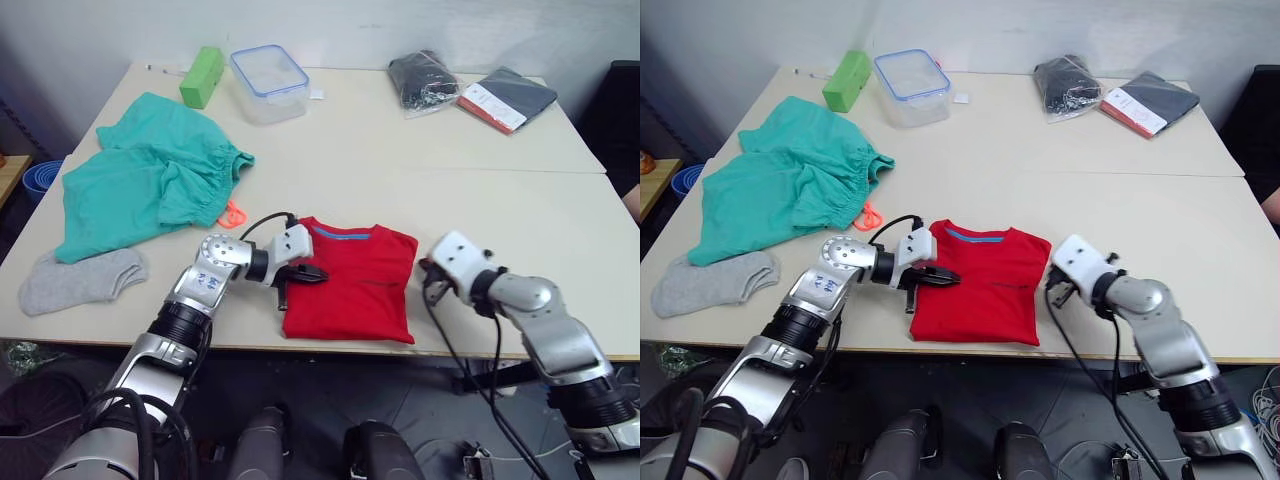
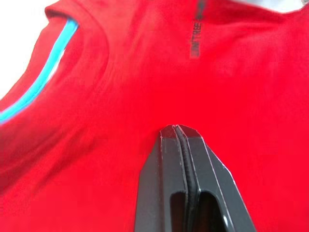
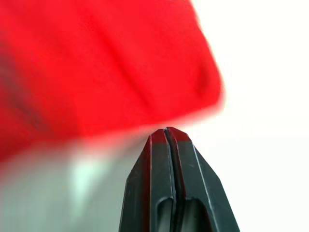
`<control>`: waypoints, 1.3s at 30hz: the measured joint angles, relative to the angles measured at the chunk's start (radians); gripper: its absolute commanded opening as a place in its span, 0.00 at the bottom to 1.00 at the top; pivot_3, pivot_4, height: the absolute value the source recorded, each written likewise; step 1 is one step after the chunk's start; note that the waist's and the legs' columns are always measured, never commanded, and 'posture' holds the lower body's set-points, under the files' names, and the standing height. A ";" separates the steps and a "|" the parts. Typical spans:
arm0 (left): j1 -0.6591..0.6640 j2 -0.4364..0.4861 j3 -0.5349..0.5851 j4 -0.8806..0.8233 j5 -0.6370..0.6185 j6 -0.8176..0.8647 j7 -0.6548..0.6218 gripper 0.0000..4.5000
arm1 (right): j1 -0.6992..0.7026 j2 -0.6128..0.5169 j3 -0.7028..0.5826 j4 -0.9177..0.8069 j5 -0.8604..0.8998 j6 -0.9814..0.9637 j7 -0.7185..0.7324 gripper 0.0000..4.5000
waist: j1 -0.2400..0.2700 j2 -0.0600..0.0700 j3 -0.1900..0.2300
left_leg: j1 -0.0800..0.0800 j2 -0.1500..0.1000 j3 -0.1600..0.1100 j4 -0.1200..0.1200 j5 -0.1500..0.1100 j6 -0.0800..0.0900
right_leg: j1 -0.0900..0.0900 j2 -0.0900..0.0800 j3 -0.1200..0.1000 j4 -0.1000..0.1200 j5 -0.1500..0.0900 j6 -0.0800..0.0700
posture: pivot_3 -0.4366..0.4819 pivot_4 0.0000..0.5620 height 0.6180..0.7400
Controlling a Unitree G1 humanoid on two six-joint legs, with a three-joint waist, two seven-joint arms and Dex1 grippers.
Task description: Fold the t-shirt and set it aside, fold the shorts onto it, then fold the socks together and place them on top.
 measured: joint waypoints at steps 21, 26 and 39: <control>0.068 0.097 0.132 -0.377 -0.229 0.208 -0.087 0.99 | -0.052 0.004 -0.296 -0.123 0.678 0.886 0.065 0.99 | -0.007 0.002 0.001 | -0.002 0.000 -0.001 -0.002 0.000 0.000 | -0.001 0.000 0.000 -0.002 0.000 0.000 | 0.48 0.27 1.00; 0.103 0.120 0.146 -0.421 -0.236 0.226 -0.067 0.99 | -0.107 0.054 -0.238 -0.031 0.660 0.838 0.051 0.99 | -0.018 0.002 0.000 | 0.000 0.000 0.000 -0.002 0.000 0.000 | 0.000 0.000 0.000 -0.002 0.000 0.000 | 0.48 0.27 1.00; 0.161 0.173 0.177 -0.518 -0.248 0.271 0.003 1.00 | -0.294 0.292 -0.129 0.238 0.597 0.685 0.023 0.84 | -0.053 -0.001 -0.001 | 0.006 0.001 0.002 -0.012 0.002 -0.003 | -0.001 0.002 0.003 -0.001 0.000 -0.001 | 0.48 0.27 1.00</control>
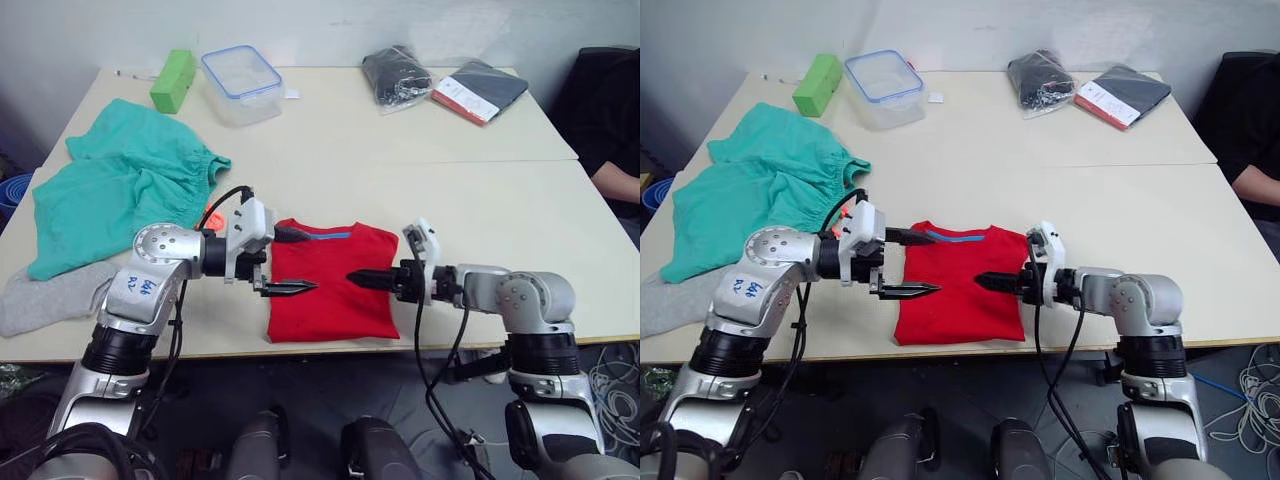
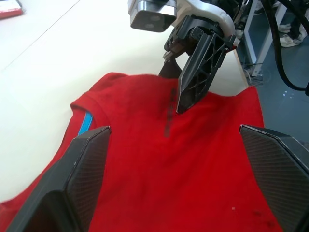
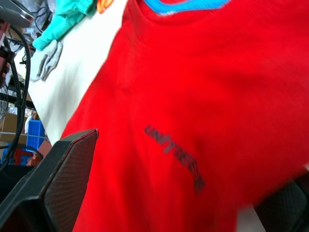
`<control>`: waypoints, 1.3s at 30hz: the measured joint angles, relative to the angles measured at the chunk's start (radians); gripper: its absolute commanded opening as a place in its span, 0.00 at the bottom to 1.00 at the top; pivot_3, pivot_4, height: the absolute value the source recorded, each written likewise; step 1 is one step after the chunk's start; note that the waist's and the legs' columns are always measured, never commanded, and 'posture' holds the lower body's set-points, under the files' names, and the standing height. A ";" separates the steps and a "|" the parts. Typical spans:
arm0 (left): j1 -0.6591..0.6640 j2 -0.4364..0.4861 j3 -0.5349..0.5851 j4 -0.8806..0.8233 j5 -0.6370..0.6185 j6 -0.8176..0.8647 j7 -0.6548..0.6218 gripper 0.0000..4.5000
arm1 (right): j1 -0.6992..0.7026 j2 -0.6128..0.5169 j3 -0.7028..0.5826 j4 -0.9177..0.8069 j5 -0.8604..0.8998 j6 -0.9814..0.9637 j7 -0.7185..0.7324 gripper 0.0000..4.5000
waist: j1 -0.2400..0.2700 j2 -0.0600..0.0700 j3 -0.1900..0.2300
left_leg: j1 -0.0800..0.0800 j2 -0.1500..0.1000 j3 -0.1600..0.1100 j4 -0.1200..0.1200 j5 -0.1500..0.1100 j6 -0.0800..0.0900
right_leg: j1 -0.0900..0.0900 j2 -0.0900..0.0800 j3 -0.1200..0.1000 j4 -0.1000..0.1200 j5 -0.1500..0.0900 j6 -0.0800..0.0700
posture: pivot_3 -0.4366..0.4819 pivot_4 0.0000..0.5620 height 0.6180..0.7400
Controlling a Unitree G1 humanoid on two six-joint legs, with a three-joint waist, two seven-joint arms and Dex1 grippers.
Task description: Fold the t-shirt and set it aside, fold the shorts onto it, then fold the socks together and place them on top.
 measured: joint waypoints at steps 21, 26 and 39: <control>-0.013 -0.041 -0.020 0.034 0.005 -0.028 0.041 1.00 | 0.104 -0.317 0.002 -0.188 -0.055 0.040 0.007 0.00 | 0.046 0.002 0.001 | -0.006 -0.003 0.000 -0.003 0.000 0.003 | -0.003 -0.003 -0.001 -0.008 0.001 0.001 | 0.48 0.27 1.00; -0.014 -0.054 -0.035 0.049 0.009 -0.061 0.041 1.00 | 0.119 -0.584 -0.065 -0.064 -0.115 -0.070 0.106 0.00 | 0.054 0.004 0.003 | -0.005 -0.003 0.001 -0.002 0.000 0.003 | -0.002 -0.002 -0.001 -0.009 0.001 0.001 | 0.48 0.27 1.00; -0.019 -0.082 -0.049 0.102 0.022 -0.107 0.045 1.00 | -0.054 -0.763 0.044 0.819 -0.517 -0.794 0.229 0.00 | 0.032 0.011 0.005 | -0.004 -0.002 0.006 0.003 0.000 0.004 | -0.001 -0.001 0.002 -0.007 0.001 0.003 | 0.48 0.27 1.00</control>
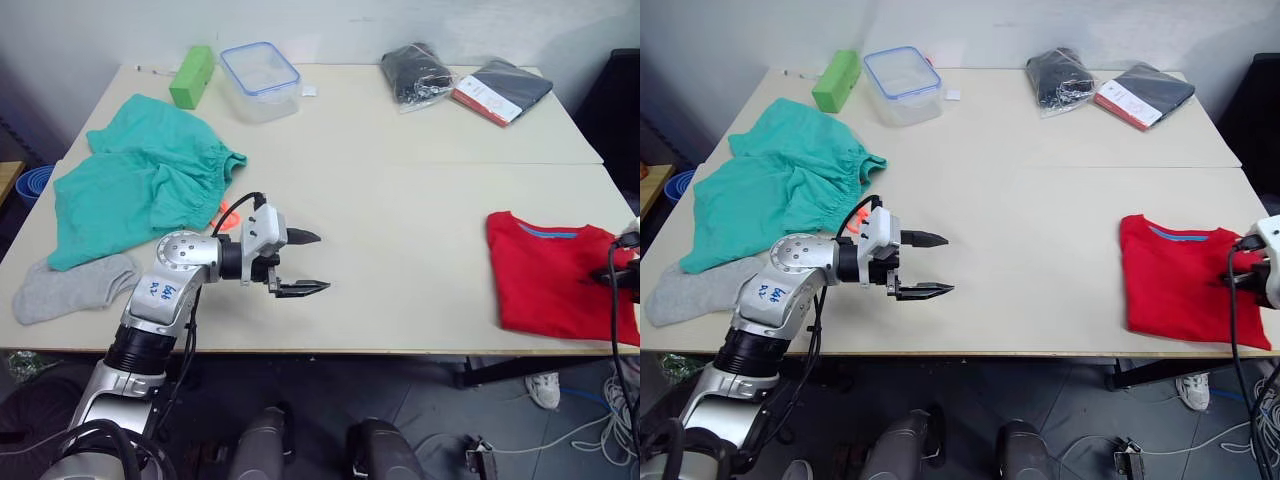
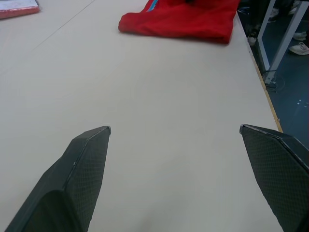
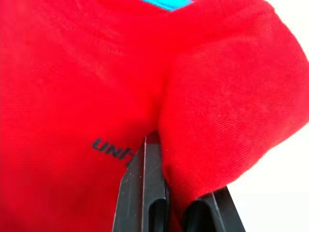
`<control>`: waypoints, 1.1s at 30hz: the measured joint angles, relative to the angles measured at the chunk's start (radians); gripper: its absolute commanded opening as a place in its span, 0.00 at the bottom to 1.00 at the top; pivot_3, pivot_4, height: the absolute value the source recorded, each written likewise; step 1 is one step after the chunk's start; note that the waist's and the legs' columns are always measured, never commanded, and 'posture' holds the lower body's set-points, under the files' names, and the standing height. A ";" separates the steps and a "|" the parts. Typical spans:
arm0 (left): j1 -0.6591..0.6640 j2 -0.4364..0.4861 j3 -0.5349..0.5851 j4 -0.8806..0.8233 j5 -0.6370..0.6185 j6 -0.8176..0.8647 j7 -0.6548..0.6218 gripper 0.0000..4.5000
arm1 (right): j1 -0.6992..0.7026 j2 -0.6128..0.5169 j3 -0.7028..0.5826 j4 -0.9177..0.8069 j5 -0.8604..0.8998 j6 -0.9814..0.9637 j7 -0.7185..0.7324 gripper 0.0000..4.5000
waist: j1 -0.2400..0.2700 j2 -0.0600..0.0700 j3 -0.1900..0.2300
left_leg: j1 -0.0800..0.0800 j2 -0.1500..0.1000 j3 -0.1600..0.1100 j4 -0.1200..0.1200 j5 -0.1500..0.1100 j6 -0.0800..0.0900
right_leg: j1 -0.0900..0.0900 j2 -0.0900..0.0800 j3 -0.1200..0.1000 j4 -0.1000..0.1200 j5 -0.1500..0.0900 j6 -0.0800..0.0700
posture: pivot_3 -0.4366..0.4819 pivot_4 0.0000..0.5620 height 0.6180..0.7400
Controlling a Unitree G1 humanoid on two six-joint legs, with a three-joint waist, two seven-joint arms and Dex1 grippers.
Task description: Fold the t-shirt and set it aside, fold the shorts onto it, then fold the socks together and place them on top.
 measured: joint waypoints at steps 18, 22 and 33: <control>0.049 0.016 0.043 -0.065 -0.017 0.064 0.063 1.00 | 0.196 0.062 -0.383 -0.089 0.090 -0.002 -0.295 1.00 | 0.002 0.002 0.000 | -0.001 0.000 -0.002 0.003 0.000 0.000 | 0.001 0.000 0.000 0.000 0.000 0.000 | 0.48 0.27 1.00; 0.054 0.039 0.065 -0.085 -0.021 0.090 0.083 1.00 | 0.316 0.134 -0.563 -0.390 0.160 0.086 -0.400 1.00 | -0.004 0.002 0.000 | 0.000 0.001 -0.002 0.002 0.000 0.000 | 0.001 0.001 0.000 0.000 0.000 0.000 | 0.48 0.27 1.00; 0.120 0.159 0.209 0.022 0.081 0.143 0.332 1.00 | 0.354 0.340 -0.393 -1.391 0.781 0.435 -0.260 1.00 | 0.003 0.000 0.000 | -0.002 0.000 -0.006 -0.005 -0.001 0.001 | 0.000 0.001 0.001 -0.002 0.000 0.000 | 0.48 0.27 1.00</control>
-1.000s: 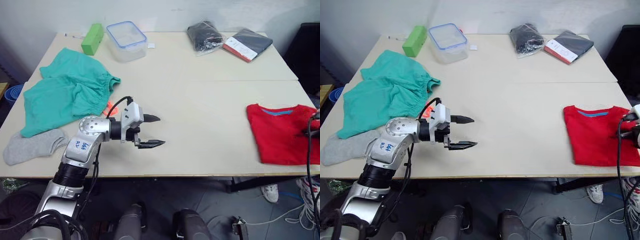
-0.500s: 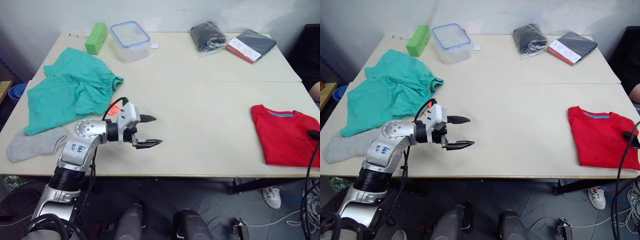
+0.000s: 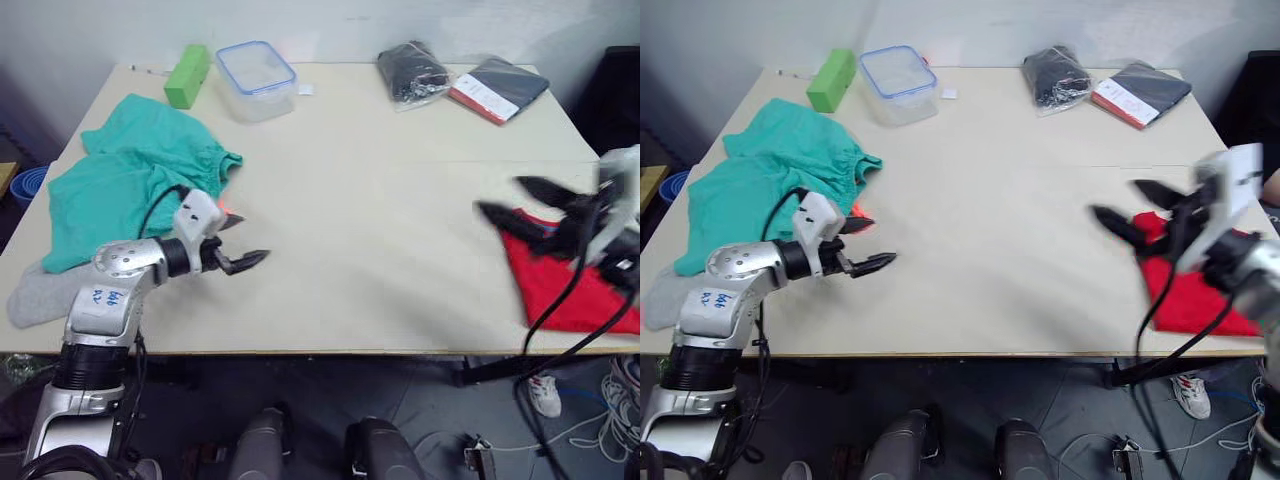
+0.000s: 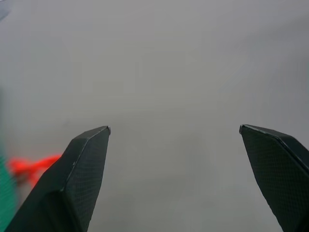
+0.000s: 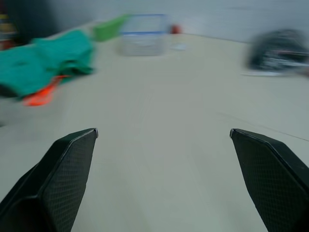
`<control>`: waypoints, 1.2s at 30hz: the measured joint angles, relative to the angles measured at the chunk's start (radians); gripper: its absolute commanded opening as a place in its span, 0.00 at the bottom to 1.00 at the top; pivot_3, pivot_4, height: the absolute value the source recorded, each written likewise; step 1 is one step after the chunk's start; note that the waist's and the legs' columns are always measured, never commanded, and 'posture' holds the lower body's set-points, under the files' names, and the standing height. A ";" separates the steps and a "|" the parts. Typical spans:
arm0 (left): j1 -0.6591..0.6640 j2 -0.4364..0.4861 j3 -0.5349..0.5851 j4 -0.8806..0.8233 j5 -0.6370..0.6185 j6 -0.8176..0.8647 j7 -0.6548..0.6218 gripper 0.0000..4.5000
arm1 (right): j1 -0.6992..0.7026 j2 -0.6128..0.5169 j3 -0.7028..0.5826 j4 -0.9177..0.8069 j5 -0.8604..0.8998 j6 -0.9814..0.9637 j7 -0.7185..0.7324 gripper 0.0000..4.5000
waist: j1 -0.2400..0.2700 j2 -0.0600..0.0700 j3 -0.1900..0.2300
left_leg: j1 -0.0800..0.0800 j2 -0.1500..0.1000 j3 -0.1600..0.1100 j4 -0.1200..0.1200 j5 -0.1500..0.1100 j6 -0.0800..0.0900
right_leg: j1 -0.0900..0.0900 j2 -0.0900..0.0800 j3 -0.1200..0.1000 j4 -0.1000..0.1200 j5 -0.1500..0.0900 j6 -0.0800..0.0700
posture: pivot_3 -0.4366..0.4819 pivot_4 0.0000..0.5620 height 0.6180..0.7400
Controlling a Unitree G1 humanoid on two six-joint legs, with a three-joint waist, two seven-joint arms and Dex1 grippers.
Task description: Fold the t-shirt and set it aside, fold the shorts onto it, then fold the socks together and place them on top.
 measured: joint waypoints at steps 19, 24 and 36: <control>-0.291 0.059 -0.190 0.669 0.408 -0.575 0.156 0.66 | 0.014 0.007 0.244 -0.158 0.014 -0.036 0.047 1.00 | 0.032 -0.004 -0.001 | 0.000 -0.002 0.001 0.000 0.001 0.003 | 0.000 -0.005 -0.003 -0.002 0.005 0.003 | 0.48 0.27 1.00; -0.344 0.038 -0.209 0.771 0.418 -0.622 0.145 0.31 | 0.031 0.008 0.248 -0.176 0.005 -0.042 0.028 1.00 | 0.030 -0.004 -0.001 | 0.000 -0.002 0.001 0.001 0.001 0.003 | 0.000 -0.005 -0.003 -0.001 0.005 0.003 | 0.48 0.27 1.00; -0.279 -0.027 -0.203 0.544 0.293 -0.491 -0.110 0.01 | 0.090 0.015 0.264 -0.197 -0.039 -0.071 0.005 1.00 | 0.019 -0.004 -0.001 | -0.002 -0.003 0.002 0.001 0.001 0.003 | -0.001 -0.005 -0.003 -0.002 0.005 0.003 | 0.48 0.27 1.00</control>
